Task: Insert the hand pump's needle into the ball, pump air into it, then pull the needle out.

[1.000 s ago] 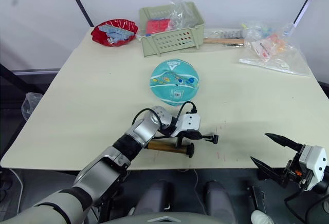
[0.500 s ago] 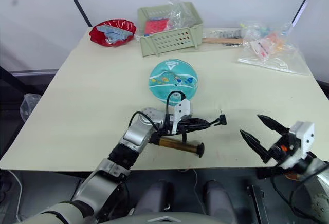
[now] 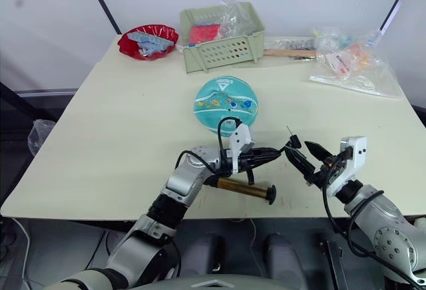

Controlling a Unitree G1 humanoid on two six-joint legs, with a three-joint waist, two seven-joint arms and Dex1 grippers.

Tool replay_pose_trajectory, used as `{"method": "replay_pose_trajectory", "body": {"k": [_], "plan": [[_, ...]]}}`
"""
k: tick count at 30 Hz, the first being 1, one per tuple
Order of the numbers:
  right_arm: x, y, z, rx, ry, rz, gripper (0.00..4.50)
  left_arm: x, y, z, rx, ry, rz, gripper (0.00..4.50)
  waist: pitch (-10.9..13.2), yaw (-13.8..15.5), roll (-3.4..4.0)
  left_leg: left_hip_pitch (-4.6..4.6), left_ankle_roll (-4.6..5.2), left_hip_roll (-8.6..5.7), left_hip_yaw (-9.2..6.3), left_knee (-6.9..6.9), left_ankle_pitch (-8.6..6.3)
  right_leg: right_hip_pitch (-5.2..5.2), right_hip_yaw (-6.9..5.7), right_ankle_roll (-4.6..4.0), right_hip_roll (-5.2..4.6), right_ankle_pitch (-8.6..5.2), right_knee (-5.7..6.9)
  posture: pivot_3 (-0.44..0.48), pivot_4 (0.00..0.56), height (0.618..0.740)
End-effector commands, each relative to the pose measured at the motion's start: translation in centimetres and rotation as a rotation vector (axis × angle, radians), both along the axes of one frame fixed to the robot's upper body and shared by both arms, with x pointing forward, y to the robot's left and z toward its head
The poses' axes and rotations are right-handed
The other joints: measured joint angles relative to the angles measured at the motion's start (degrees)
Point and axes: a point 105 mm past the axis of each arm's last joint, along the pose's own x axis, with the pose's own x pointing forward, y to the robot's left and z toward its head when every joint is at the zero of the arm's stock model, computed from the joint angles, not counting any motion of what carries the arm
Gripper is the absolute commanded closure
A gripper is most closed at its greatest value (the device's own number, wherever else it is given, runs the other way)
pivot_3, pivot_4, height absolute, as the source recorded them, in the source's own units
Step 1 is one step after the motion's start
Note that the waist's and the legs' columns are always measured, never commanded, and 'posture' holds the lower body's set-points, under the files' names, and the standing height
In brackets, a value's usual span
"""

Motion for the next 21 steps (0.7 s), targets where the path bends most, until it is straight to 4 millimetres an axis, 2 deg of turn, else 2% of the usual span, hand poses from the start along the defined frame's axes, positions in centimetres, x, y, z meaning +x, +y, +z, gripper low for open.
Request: {"method": "replay_pose_trajectory", "body": {"k": [1, 14, 17, 21], "plan": [[-0.06, 0.39, 1.09, 0.037, -0.009, 0.001, 0.00, -0.48, -0.38, 1.18, -0.028, -0.043, -0.028, 4.47, 0.0, 0.0, 0.00, -0.01, 0.00, 0.00, 0.00, 0.00, 0.00, 0.00, 0.00, 0.01, 0.00, 0.00, 0.00, 0.000, 0.150, 0.740], [0.28, 0.22, 0.56, 0.042, -0.001, -0.018, 0.00, -0.78, -1.17, 1.04, -0.010, -0.044, -0.069, 4.47, 0.0, -0.1, 0.00, -0.02, 0.00, 0.00, 0.01, 0.00, 0.00, 0.00, 0.00, 0.02, 0.01, 0.00, -0.01, 0.000, 0.150, 0.740], [0.61, -0.25, 0.46, 0.039, -0.014, -0.052, 0.61, -0.67, -1.20, 1.00, -0.012, -0.041, -0.061, 4.50, 0.0, -0.2, 0.00, -0.02, 0.00, 0.00, 0.00, 0.00, 0.00, -0.01, 0.00, 0.02, 0.01, 0.00, -0.02, 0.000, 0.150, 0.740], [0.59, -0.59, 0.18, 0.034, -0.015, -0.058, 2.42, -0.19, -0.72, 0.94, -0.008, -0.040, -0.036, 4.50, 0.0, -0.4, 0.00, -0.02, 0.00, 0.00, 0.00, 0.00, 0.00, -0.01, 0.00, 0.02, 0.01, 0.00, -0.02, 0.000, 0.150, 0.740]]}}
